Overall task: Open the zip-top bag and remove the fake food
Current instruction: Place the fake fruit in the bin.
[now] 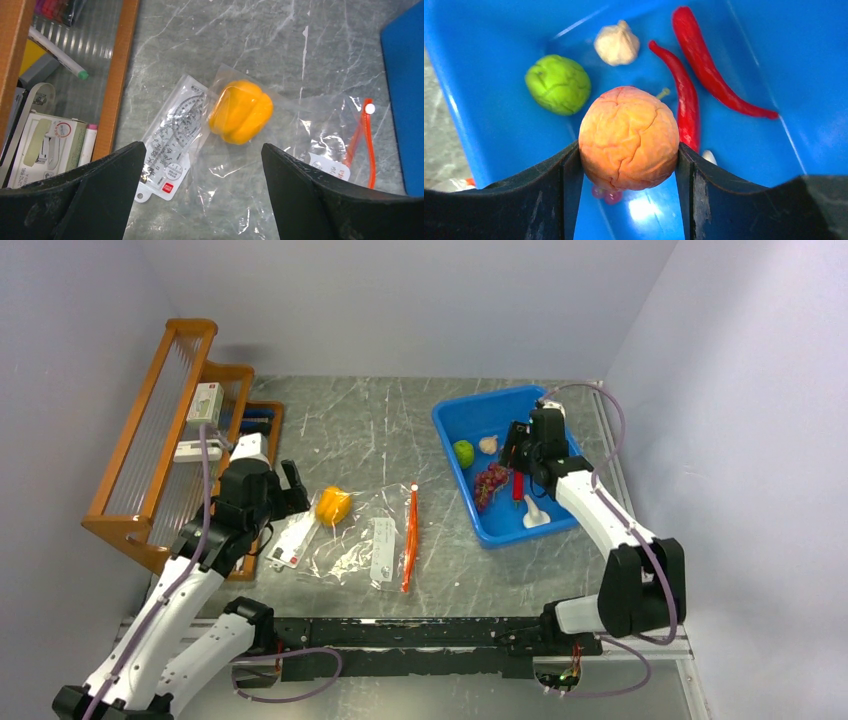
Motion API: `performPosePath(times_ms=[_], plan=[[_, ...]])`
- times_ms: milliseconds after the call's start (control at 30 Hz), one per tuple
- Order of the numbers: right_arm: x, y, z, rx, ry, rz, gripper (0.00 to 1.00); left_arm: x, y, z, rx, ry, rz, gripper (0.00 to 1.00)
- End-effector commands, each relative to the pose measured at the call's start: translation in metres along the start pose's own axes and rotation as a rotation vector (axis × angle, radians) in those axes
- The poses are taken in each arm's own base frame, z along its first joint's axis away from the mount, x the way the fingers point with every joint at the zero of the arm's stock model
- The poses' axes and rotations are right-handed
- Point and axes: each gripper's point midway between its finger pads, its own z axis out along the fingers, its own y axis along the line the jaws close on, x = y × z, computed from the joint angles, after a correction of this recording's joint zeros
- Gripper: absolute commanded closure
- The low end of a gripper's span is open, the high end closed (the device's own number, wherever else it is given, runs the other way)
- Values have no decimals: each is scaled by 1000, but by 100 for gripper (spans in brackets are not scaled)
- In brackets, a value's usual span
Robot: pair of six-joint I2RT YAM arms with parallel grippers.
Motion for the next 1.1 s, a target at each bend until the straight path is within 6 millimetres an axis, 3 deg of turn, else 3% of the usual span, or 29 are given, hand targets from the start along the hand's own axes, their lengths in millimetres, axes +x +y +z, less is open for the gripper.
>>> performPosePath(times_ms=[0, 133, 233, 400, 567, 700, 867, 1067], plan=[[-38, 25, 17, -107, -66, 22, 50, 2, -1, 10, -19, 38, 28, 1], [-60, 13, 44, -95, -69, 93, 48, 0, 2, 12, -42, 37, 35, 1], [-63, -1, 69, -62, -44, 126, 48, -2, 1, 11, -27, 12, 28, 1], [-51, 8, 102, -130, 49, 171, 46, -1, 3, 8, -31, 5, 13, 1], [-43, 5, 118, -113, 88, 177, 30, 2, 3, 10, -40, 29, 22, 1], [-51, 15, 106, -192, 65, 183, 23, 3, 2, 12, -36, 37, 28, 1], [-66, 12, 82, -186, -2, 176, 19, 5, 2, 14, -38, 46, 31, 1], [-75, 48, 35, -419, -60, 140, 20, 6, 2, 15, -41, 49, 31, 1]])
